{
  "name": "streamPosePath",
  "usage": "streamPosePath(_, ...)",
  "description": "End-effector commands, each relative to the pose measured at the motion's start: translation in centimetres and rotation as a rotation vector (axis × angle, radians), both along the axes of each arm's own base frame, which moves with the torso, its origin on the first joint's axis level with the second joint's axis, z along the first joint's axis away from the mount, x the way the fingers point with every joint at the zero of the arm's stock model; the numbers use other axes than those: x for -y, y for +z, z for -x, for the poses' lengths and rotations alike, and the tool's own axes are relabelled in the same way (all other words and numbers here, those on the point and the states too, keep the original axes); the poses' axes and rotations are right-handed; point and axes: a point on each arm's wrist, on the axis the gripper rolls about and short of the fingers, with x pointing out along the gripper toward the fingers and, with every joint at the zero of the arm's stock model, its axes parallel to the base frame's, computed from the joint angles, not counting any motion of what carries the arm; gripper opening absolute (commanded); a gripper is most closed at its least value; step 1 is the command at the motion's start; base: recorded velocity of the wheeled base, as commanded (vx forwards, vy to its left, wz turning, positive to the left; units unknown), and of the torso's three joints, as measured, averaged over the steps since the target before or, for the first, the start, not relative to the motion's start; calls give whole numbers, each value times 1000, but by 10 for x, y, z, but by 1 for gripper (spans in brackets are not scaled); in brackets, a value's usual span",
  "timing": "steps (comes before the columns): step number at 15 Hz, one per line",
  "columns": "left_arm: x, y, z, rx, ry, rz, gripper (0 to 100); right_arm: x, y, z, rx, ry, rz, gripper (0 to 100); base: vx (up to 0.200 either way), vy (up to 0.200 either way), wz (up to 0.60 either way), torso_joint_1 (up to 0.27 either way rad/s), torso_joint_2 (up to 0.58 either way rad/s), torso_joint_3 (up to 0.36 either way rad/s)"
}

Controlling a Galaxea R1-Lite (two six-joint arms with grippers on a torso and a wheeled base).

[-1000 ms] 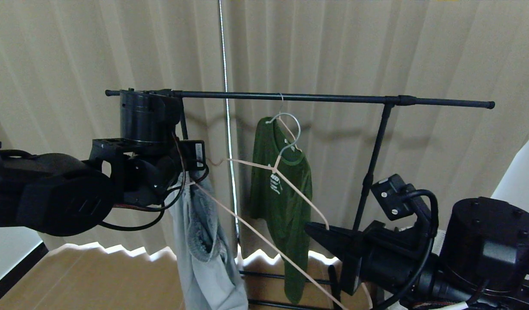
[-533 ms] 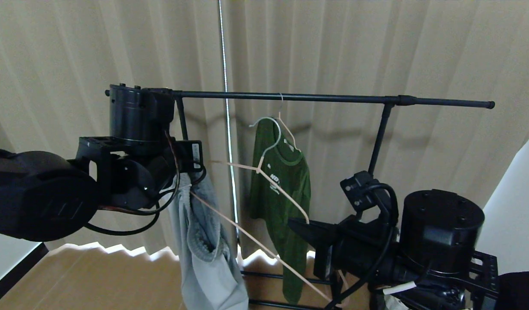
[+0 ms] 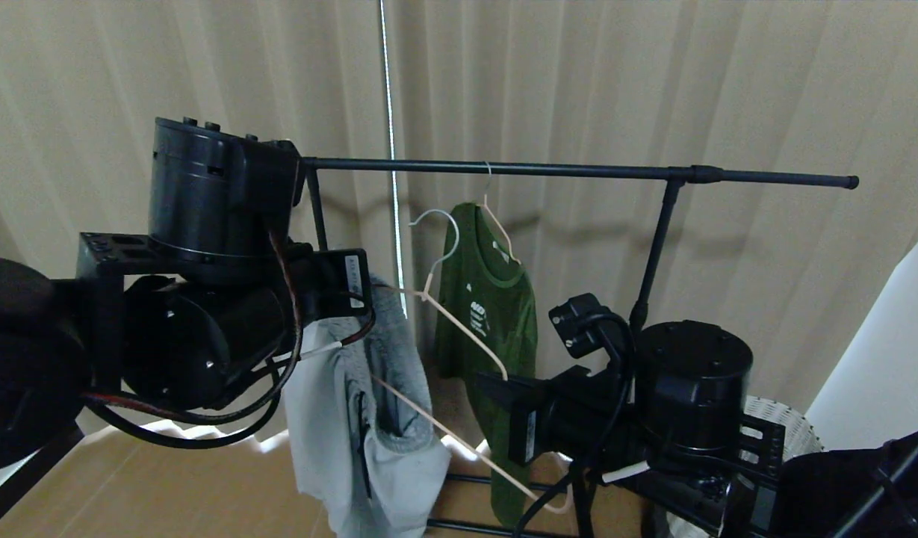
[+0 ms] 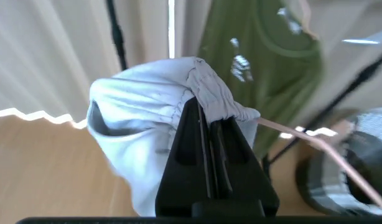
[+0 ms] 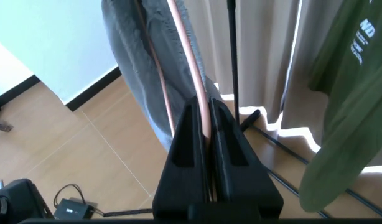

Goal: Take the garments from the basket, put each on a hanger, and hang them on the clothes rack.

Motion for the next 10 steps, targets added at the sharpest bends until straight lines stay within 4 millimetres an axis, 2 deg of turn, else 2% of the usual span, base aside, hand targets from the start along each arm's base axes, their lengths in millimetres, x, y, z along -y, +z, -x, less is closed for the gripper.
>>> streamPosePath(1, 2, 9, 11, 22, -31, 24, 0, -2, 0, -2, 3, -1, -4, 0, 0, 0, 0, 0, 0, 0)
streamPosePath(6, 19, 11, 32, 7, -208, 60, 0, 4, 9, -12, 26, -36, -28, 0, 0, 0, 0, 0, 0, 0)
streamPosePath(8, 21, 13, 40, -5, -293, 76, 0, 10, 13, -12, 35, -48, -37, 0, 0, 0, 0, 0, 0, 0)
streamPosePath(10, 19, 8, 42, -17, -305, 69, 0, 15, 23, -8, 56, -51, -58, 0, 0, 0, 0, 0, 0, 0)
